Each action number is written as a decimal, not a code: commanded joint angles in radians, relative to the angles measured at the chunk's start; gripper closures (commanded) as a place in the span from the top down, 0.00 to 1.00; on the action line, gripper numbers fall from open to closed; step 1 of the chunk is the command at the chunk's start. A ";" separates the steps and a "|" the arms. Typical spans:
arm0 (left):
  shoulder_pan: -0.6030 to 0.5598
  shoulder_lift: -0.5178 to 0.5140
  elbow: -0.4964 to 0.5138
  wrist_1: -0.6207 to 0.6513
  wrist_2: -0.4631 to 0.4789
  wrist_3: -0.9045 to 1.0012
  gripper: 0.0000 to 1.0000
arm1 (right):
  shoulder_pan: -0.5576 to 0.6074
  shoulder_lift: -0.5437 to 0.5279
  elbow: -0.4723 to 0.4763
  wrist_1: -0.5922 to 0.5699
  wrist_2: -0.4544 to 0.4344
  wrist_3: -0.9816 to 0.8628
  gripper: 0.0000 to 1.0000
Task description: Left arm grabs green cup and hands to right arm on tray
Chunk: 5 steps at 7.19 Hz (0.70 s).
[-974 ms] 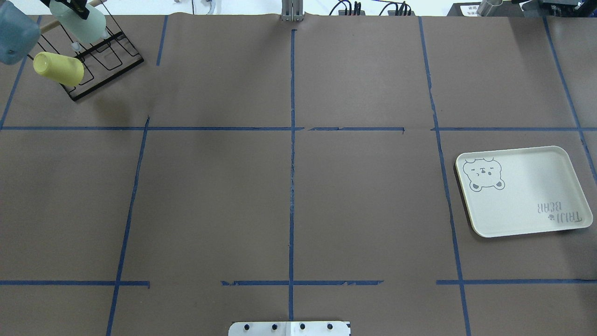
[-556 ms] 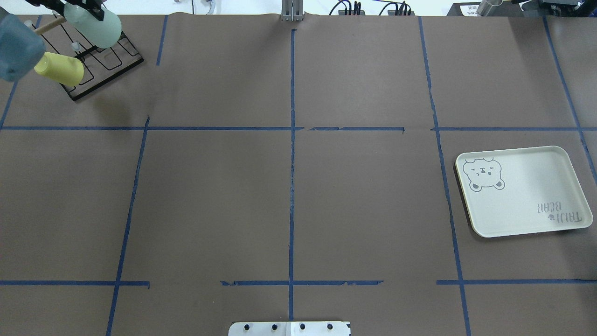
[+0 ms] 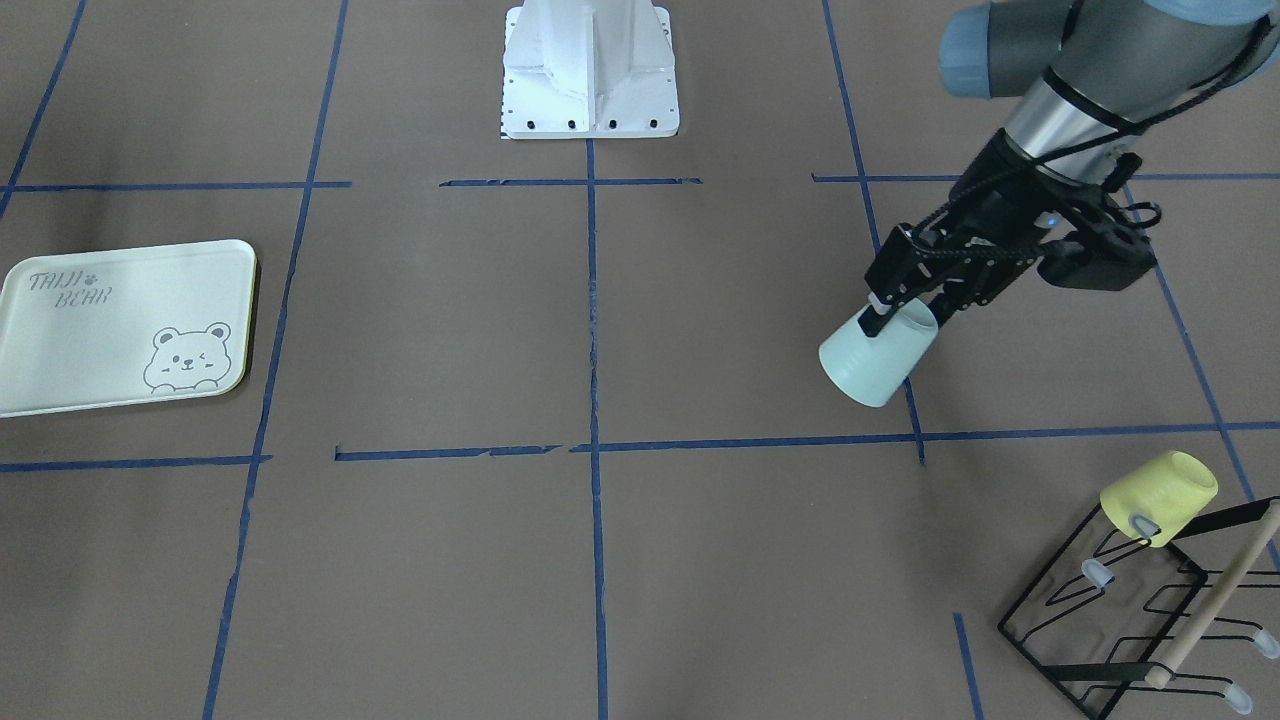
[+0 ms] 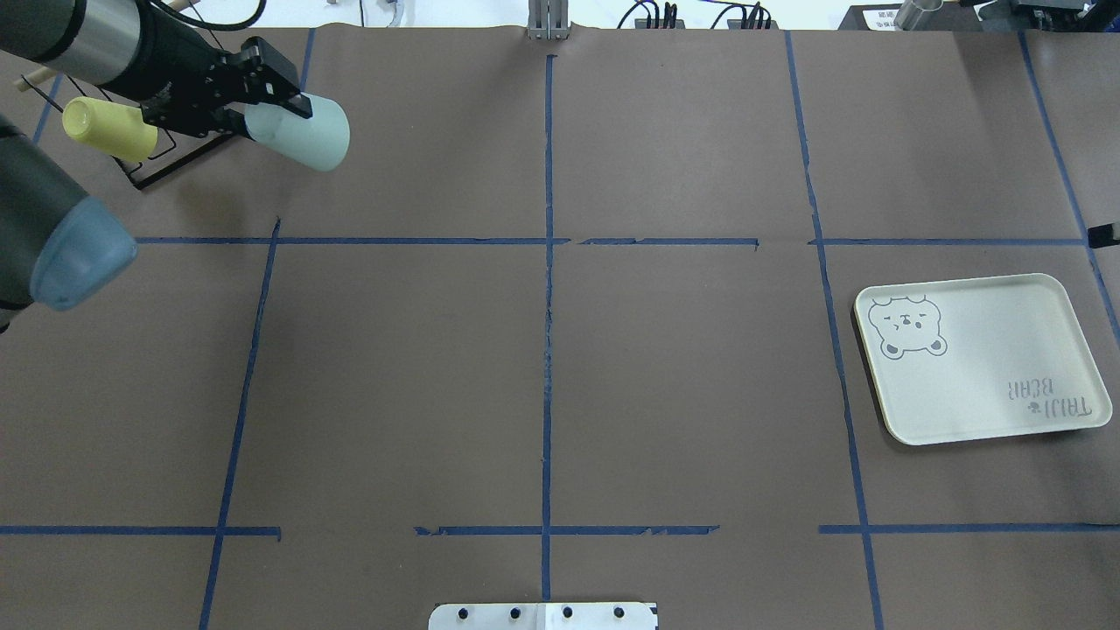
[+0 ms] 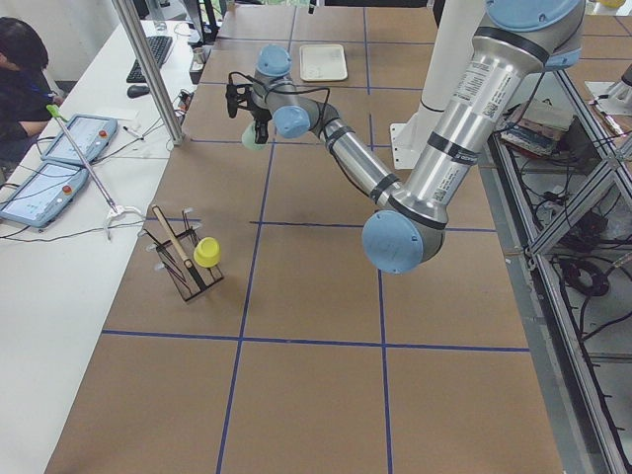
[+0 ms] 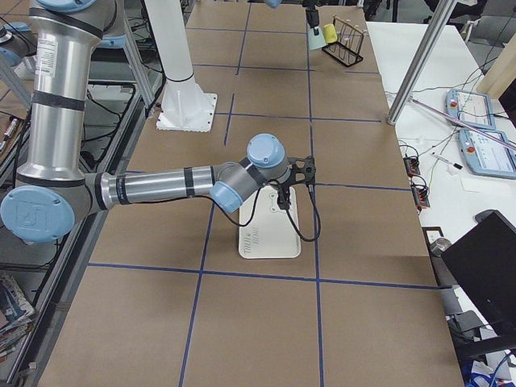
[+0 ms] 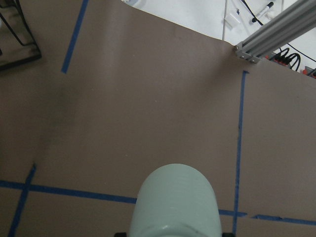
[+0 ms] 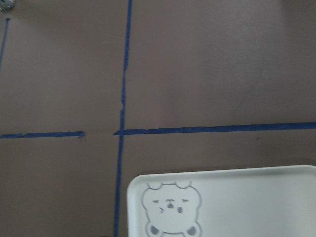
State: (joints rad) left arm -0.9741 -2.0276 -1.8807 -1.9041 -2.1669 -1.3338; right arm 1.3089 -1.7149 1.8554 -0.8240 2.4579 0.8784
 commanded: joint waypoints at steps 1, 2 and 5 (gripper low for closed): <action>0.095 0.001 -0.099 -0.030 0.005 -0.182 0.28 | -0.158 0.075 -0.001 0.258 -0.137 0.405 1.00; 0.113 0.001 -0.106 -0.115 0.005 -0.287 0.28 | -0.240 0.089 -0.001 0.390 -0.236 0.547 1.00; 0.192 0.010 -0.107 -0.330 0.010 -0.452 0.28 | -0.351 0.146 -0.002 0.662 -0.258 0.775 1.00</action>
State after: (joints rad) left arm -0.8099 -2.0236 -1.9867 -2.1555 -2.1583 -1.7403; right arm 1.0052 -1.5844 1.8541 -0.2758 2.2092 1.5746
